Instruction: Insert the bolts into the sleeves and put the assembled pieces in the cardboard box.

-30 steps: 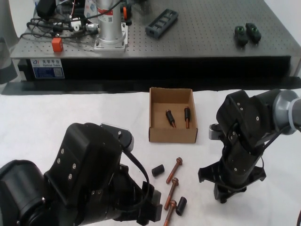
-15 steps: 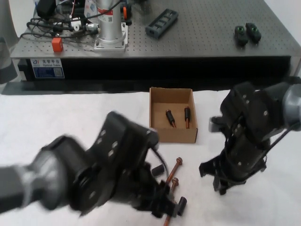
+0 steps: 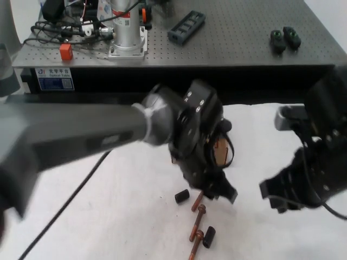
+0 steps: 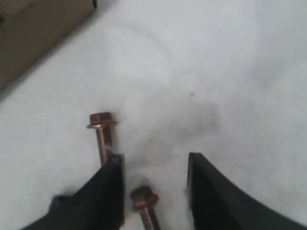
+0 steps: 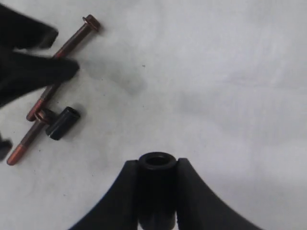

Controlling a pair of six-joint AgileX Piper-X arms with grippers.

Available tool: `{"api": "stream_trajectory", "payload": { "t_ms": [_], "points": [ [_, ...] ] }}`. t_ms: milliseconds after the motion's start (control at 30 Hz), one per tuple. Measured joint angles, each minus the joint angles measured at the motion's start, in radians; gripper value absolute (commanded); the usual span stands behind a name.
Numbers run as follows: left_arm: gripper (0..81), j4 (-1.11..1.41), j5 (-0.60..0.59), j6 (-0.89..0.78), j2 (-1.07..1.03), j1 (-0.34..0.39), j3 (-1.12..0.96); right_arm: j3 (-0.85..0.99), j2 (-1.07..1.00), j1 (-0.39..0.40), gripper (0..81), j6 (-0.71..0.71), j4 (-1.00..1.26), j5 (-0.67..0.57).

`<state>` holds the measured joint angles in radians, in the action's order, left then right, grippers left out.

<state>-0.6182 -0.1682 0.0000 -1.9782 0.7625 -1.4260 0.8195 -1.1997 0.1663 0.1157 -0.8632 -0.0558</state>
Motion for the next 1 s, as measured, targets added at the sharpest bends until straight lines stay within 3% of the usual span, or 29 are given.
{"api": "stream_trajectory", "payload": {
  "t_ms": [267,567,633,767,1000],
  "points": [
    [30.0,-0.217,0.071,0.071,-0.196,-0.041,-0.273,-0.13,0.195,-0.059,7.4,0.0,-0.033,0.0],
    [29.5,-0.282,0.035,0.1,-0.269,-0.044,-0.348,-0.13,0.204,-0.061,7.4,-0.001,-0.031,0.0],
    [23.7,-0.294,0.029,0.1,-0.269,-0.044,-0.35,-0.13,0.204,-0.061,7.4,-0.001,-0.031,0.0],
    [0.6,-0.31,0.028,0.108,-0.269,-0.044,-0.351,-0.13,0.204,-0.061,7.4,-0.001,-0.031,0.0],
    [0.6,-0.334,0.029,0.111,-0.269,-0.044,-0.355,-0.13,0.204,-0.061,7.4,-0.001,-0.013,0.0]
  ]
}}
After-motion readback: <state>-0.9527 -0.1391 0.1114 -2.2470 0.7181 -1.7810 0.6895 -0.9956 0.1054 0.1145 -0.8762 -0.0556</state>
